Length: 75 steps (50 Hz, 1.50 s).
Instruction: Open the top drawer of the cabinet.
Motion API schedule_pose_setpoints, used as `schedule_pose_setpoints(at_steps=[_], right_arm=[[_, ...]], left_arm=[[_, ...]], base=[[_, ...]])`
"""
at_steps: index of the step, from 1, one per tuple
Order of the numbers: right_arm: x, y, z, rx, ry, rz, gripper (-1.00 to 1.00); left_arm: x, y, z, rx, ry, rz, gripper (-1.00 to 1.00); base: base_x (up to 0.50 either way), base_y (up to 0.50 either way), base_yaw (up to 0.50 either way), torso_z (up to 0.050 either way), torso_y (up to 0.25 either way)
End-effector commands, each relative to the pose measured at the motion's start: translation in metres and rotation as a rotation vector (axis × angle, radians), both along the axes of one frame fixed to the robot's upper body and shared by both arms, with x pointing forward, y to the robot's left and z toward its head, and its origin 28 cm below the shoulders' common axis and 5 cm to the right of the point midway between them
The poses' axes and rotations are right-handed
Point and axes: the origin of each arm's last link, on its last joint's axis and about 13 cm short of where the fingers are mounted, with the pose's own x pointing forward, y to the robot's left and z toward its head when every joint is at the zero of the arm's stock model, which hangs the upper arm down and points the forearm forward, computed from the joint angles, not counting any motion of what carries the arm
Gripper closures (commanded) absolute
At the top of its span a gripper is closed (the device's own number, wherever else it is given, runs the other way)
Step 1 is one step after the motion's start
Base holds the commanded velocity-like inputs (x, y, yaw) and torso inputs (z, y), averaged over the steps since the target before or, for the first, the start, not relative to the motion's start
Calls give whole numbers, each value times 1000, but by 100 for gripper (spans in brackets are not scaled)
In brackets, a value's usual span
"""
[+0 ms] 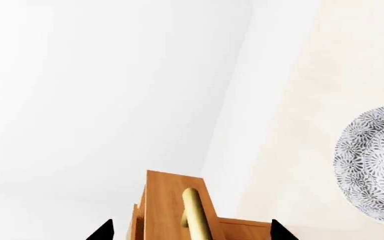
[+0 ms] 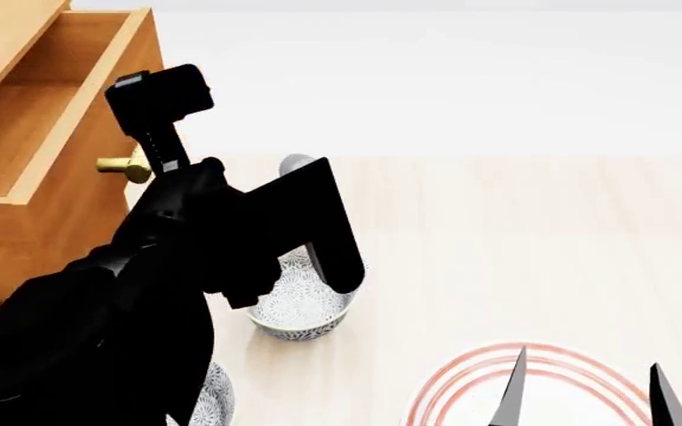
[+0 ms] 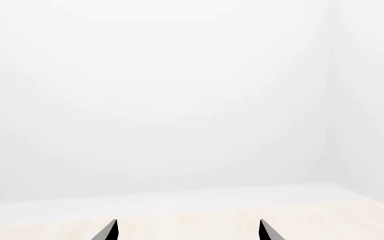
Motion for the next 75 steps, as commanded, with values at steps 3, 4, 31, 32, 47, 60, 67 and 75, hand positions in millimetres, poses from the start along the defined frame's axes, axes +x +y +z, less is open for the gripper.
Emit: schedule_pose_setpoints(at_steps=[3,4,31,32,47,60,67,75], right_arm=[[0,0,-1,-5,-4,-2,-100],[0,0,-1,-6,-3,-2,-100],[3,5,-8,-28,23,8,-100],[3,5,-8,-29,24,8,-100],[6,6,-10,-49,42,7,-100],[8,7,-12,-58,52,13,-100],[8,7,-15,-61,56,10,-100],[7,7,-15,-64,61,10,-100]], left_arm=[[-43,-6,45,-113,-25,-161,-100],[-45,-5,48,-121,-16,-165,-100],[-13,89,170,-234,-357,85,-100],[-13,92,171,-238,-352,94,-100],[-10,138,206,-440,-118,312,-100],[-12,142,202,-577,141,295,-100],[-11,133,202,-662,188,192,-100],[-7,130,200,-726,185,172,-100]], base=[[0,0,0,0,0],[0,0,0,0,0],[0,0,0,0,0],[0,0,0,0,0],[0,0,0,0,0],[0,0,0,0,0],[0,0,0,0,0],[0,0,0,0,0]])
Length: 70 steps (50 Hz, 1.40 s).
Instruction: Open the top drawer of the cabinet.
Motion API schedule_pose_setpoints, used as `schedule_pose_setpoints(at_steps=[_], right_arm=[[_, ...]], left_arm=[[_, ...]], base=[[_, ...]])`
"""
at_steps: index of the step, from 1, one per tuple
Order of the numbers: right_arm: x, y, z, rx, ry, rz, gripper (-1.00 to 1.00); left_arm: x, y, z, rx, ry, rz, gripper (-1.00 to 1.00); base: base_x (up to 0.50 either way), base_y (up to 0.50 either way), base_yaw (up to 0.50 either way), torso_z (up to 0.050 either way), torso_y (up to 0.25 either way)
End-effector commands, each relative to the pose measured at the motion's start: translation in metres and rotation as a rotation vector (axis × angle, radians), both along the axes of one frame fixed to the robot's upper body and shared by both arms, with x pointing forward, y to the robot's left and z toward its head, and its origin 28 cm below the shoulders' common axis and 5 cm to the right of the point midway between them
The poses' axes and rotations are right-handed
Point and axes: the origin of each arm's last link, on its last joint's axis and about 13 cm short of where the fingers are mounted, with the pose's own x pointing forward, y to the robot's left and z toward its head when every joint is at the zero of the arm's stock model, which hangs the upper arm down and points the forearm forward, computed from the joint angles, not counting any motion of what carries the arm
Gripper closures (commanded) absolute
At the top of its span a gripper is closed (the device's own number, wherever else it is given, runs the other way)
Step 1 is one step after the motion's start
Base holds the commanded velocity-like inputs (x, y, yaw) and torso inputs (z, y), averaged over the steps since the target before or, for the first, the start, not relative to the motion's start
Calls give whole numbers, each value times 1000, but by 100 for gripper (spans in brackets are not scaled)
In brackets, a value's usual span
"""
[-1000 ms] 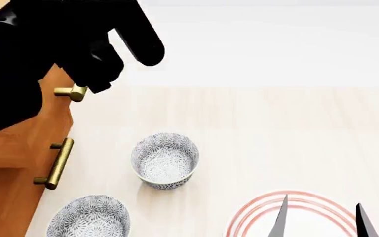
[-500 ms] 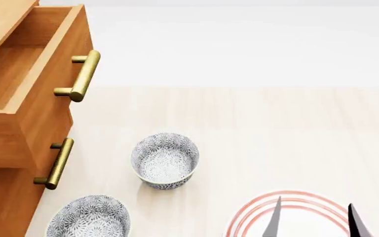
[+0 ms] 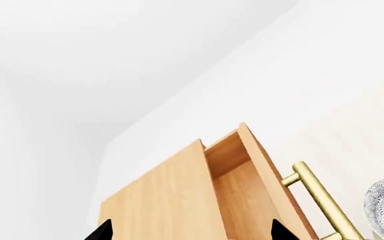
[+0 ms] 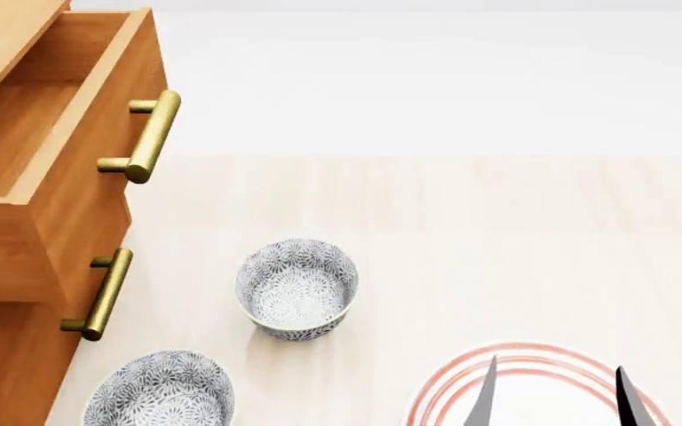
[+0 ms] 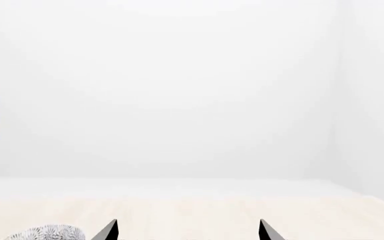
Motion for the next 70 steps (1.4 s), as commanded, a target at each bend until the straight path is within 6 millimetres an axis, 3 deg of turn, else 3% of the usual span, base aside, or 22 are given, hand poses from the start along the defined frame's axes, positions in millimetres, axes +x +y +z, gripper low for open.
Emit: schedule_pose_setpoints(at_steps=[1,3,8,13,14,26,47,70], right_arm=[[0,1,-2,-5,7,1,-100],[0,1,-3,-6,8,3,-100],[0,1,-3,-9,8,4,-100],[0,1,-4,-11,11,4,-100],[0,1,-5,-11,12,6,-100],[0,2,-7,-19,19,16,-100],[1,2,-10,-23,27,16,-100],[1,2,-11,-26,32,19,-100]], left_arm=[[6,-4,0,-111,1,-53,-100],[10,-5,-2,-107,-63,-70,-100],[18,-4,-11,-22,-37,1,-100],[21,-1,-4,-84,-75,181,-100],[18,-3,-3,-65,-9,102,-100],[1,-10,-22,128,236,-21,-100],[-8,-21,-12,-62,295,-199,-100],[10,-25,-32,-224,380,-253,-100]], base=[[0,0,0,0,0],[0,0,0,0,0],[0,0,0,0,0],[0,0,0,0,0],[0,0,0,0,0],[0,0,0,0,0],[0,0,0,0,0],[0,0,0,0,0]])
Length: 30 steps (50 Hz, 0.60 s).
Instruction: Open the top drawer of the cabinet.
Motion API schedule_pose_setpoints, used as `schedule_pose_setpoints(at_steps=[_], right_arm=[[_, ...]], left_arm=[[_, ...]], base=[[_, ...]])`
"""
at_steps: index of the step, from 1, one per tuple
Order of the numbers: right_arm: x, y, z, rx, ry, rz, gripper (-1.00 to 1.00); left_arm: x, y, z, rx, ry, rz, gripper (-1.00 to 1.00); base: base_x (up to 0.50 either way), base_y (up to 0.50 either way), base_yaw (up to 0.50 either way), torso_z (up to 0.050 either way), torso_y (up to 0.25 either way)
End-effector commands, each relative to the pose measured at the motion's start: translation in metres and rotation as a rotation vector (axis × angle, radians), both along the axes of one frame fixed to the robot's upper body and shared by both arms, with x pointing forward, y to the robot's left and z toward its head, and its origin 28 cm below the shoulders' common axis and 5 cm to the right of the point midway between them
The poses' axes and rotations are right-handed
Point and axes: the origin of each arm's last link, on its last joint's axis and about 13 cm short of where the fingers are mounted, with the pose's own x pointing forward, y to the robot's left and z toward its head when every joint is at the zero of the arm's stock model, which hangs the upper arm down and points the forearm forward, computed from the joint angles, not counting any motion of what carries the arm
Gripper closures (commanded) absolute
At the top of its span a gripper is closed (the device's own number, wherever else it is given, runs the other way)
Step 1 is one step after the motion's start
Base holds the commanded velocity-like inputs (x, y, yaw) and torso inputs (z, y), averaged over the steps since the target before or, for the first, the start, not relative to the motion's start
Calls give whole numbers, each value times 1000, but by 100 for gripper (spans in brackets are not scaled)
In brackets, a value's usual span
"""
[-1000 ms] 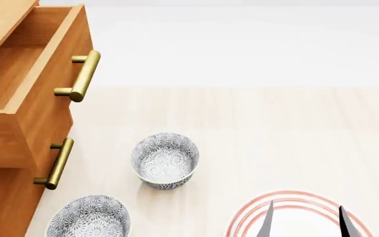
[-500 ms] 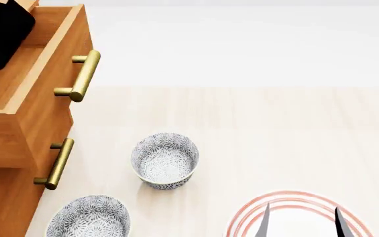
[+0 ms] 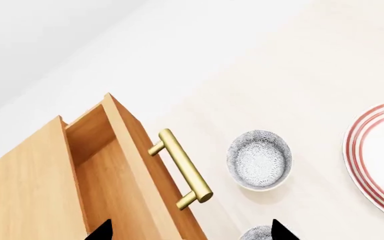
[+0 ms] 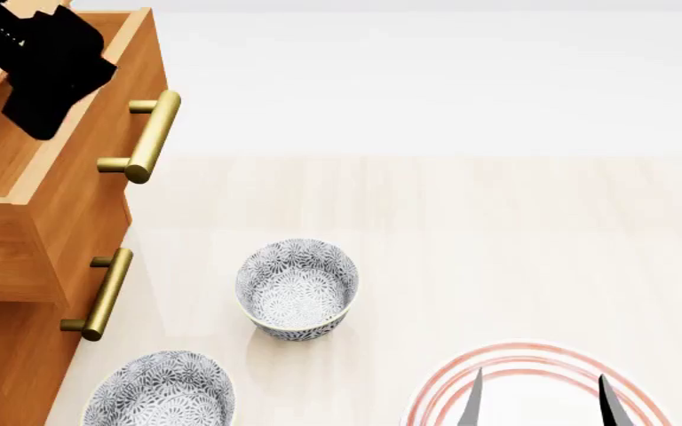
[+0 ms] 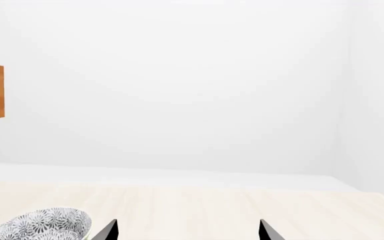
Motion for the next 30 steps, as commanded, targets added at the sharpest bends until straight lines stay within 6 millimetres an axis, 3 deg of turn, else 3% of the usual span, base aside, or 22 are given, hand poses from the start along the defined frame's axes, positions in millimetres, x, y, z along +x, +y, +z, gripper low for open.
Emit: schedule_pose_setpoints(at_steps=[1,8,9,19,30], right_arm=[[0,0,-1,0,2,1,-100],[0,0,-1,-2,3,0,-100],[0,0,-1,-2,3,-1,-100],[0,0,-2,-6,4,-1,-100],[0,0,-3,-7,6,0,-100]], left_arm=[[11,-1,-11,-73,72,7,-100],[16,1,-18,-60,94,59,-100],[17,2,-17,-118,135,89,-100],[27,11,-16,-65,68,213,-100],[29,8,-20,-69,71,192,-100]], base=[[0,0,0,0,0],[0,0,0,0,0],[0,0,0,0,0],[0,0,0,0,0],[0,0,0,0,0]])
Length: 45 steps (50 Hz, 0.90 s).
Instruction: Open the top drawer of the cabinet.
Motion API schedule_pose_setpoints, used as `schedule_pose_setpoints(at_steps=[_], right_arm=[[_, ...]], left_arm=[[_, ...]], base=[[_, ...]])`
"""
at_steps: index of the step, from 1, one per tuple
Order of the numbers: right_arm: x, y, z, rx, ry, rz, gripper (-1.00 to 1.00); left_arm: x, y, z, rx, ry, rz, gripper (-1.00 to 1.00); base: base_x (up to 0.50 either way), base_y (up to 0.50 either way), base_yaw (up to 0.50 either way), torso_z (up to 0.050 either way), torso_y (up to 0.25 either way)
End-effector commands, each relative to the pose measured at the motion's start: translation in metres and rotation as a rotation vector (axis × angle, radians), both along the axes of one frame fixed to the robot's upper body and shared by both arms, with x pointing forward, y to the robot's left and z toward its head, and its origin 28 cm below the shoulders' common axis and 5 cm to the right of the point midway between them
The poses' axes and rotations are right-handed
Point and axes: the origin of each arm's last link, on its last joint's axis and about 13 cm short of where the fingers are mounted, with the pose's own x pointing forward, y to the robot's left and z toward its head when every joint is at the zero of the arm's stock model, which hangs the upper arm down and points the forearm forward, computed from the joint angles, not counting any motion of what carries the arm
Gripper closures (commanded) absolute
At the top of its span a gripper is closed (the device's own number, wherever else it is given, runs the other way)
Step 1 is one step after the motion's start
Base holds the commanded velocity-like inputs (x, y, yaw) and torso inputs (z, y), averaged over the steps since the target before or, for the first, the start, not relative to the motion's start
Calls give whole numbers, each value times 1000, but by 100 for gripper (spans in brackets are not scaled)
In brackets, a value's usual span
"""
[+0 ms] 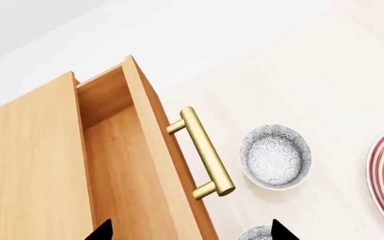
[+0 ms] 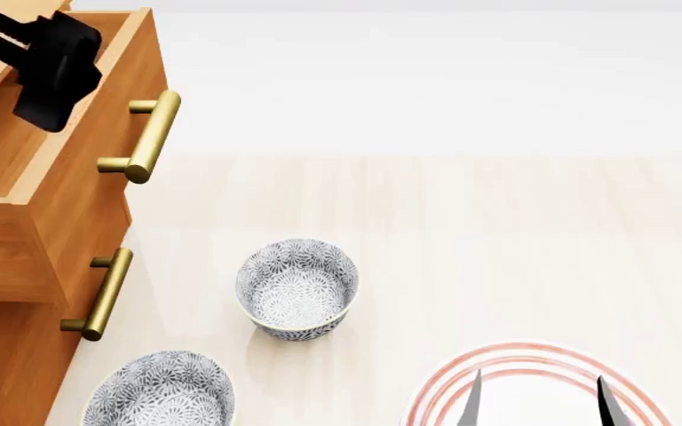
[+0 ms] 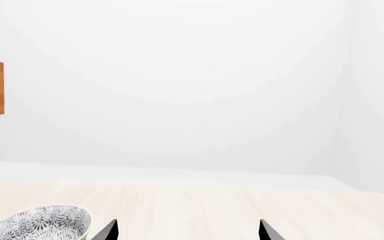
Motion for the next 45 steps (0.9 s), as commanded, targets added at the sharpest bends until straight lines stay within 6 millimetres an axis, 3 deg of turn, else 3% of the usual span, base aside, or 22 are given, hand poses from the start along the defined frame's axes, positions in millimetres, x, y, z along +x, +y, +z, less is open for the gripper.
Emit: schedule_pose_setpoints(at_steps=[1,10,27,45], right_arm=[[0,0,-1,0,3,1,-100],[-1,0,-2,0,2,1,-100],[0,-1,-5,0,7,1,-100],[0,-1,-6,-3,11,5,-100]], left_arm=[[5,0,-3,1,1,25,-100],[4,-2,-4,2,8,6,-100],[14,-9,-28,36,78,-30,-100],[23,-2,-37,16,98,4,-100]], base=[[0,0,0,0,0],[0,0,0,0,0],[0,0,0,0,0],[0,0,0,0,0]])
